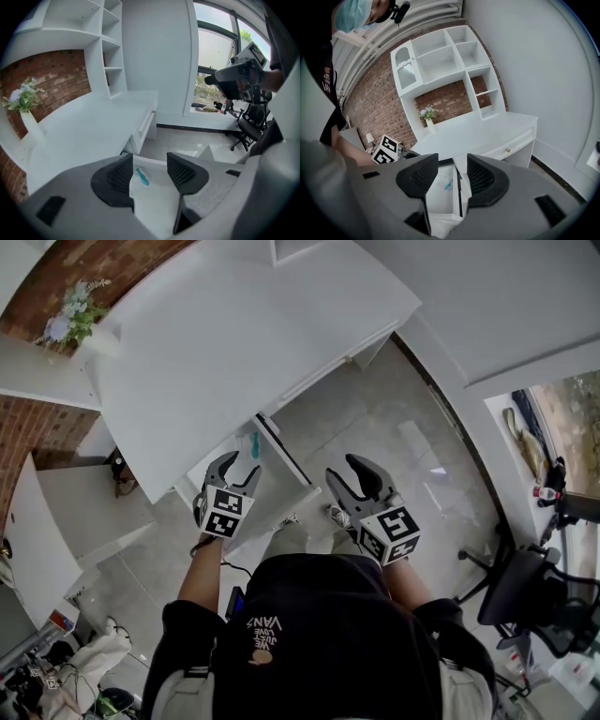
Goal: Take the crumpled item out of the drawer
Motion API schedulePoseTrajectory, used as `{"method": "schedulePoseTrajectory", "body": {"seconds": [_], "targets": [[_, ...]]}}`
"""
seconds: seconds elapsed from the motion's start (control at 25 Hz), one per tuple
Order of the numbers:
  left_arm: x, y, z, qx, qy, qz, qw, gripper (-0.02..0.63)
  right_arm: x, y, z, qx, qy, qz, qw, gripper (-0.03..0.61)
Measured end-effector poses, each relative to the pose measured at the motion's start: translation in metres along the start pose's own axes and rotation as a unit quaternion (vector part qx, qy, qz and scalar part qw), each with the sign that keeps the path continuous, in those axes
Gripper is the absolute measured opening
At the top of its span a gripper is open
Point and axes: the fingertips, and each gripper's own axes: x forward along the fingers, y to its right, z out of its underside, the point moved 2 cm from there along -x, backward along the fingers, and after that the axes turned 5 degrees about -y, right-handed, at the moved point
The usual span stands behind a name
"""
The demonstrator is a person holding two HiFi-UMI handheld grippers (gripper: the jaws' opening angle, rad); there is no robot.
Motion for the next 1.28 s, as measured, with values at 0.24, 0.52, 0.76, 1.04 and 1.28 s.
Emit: {"method": "schedulePoseTrajectory", "body": {"seconds": [0.24,0.52,0.76,1.04,1.28], "targets": [[0.047,-0.007,0.037,0.025,-0.057,0.028,0.9977,0.207,0.008,0.002,0.016,0.012,-0.01,0.024,1.0,0.167],[0.098,-0.014,0.078,0.011,-0.096,0.033,0.9948,0.207,0.013,0.004,0.036,0.028,-0.02,0.058,0.998,0.167],[0.137,-0.004,0.101,0.027,-0.13,0.052,0.9897,0.207,0.007,0.012,0.052,0.042,-0.033,0.087,0.995,0.167],[0.177,-0.003,0.123,0.018,-0.165,0.05,0.9848,0.207,0.011,0.02,0.059,0.048,-0.052,0.104,0.992,0.167],[0.195,-0.01,0.128,0.015,-0.175,0.026,0.9841,0.192,0.019,0.023,0.06,0.051,-0.063,0.111,0.991,0.167]]}}
